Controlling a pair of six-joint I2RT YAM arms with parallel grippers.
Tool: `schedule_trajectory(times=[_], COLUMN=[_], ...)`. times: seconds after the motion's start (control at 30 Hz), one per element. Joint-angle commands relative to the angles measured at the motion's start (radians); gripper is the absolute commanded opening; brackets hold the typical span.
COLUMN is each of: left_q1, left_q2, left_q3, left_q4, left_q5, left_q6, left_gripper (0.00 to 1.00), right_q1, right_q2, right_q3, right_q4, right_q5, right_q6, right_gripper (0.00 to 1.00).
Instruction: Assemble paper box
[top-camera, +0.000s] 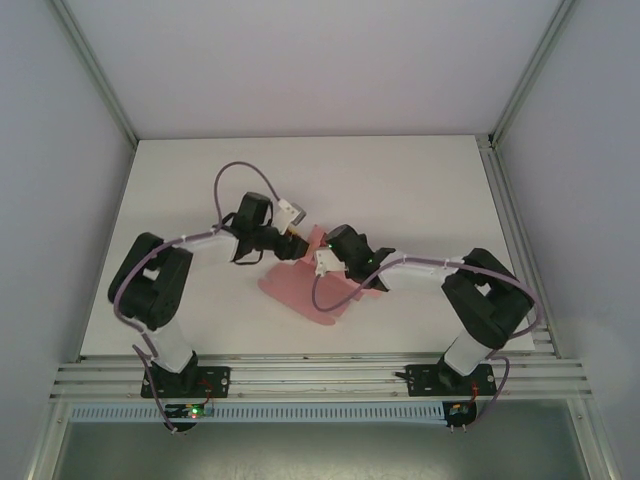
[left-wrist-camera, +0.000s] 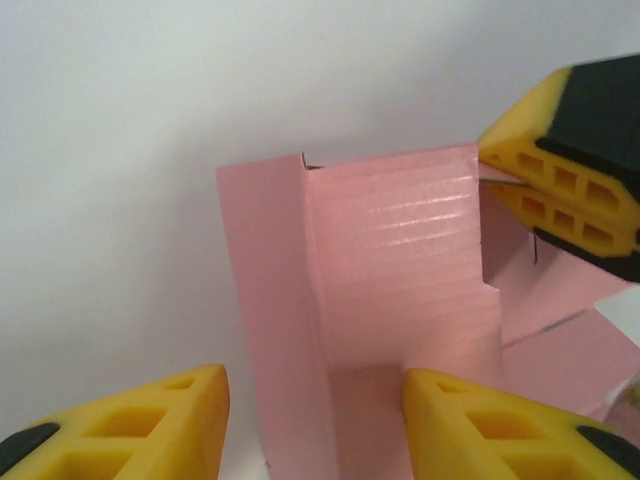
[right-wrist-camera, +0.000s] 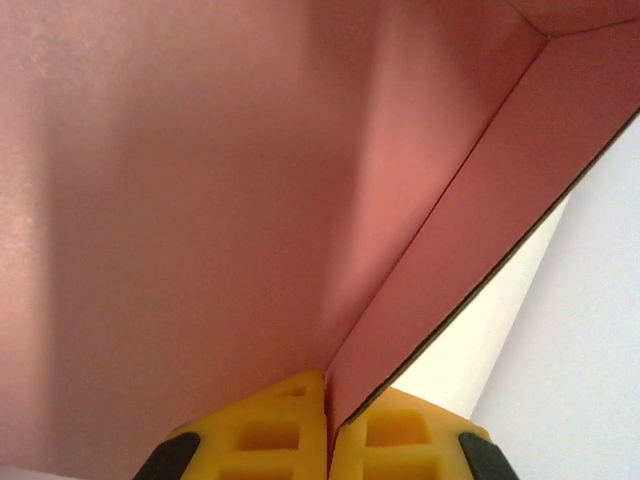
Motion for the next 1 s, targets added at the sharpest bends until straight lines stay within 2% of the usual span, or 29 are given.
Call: schedule_trajectory(times=[0.0, 0.17, 0.3, 0.4, 0.57, 0.7, 0.87, 0.97], left_q1=[-0.010, -0.011, -0.010, -0.011, -0.010, -0.010, -0.011, -0.010], left_q2=[-0.103, -0.196, -0.217, -0.218, -0.245, -0.232, -0.194, -0.171], left_q3=[-0.098, -0.187, -0.225, -0.237, -0.320, -0.295, -0.284, -0.248], left_q4=[0.178, 0.210, 0.236, 0.218, 0.296, 0.248, 0.303, 0.250], left_q5=[-0.044, -0.056, -0.068, -0.064, -0.065, -0.042, -0.046, -0.066], left_q6=[-0.063, -0.080, -0.082, -0.093, -0.120, -0.119, -0.126, -0.109], left_gripper=[0.51, 0.52, 0.52, 0.51, 0.52, 0.52, 0.53, 0.53], right_q1=[0.031, 0.016, 0.020, 0.022, 0.029, 0.034, 0.040, 0.055], right_q2=[-0.072, -0.154, -0.168, -0.166, -0.214, -0.227, -0.232, -0.206], right_q3=[-0.028, 0.025, 0.050, 0.051, 0.007, 0.000, -0.040, -0.116], right_q4=[-0.096, -0.116, -0.151, -0.135, -0.011, 0.026, 0.063, 0.211], right_q5=[-0.059, -0.093, -0.125, -0.105, -0.084, -0.060, -0.063, -0.009], right_q6=[-0.018, -0.051, -0.094, -0.120, -0.178, -0.200, -0.185, -0.221], right_gripper=[0.00, 0.00, 0.00, 0.00, 0.00, 0.00, 0.00, 0.00])
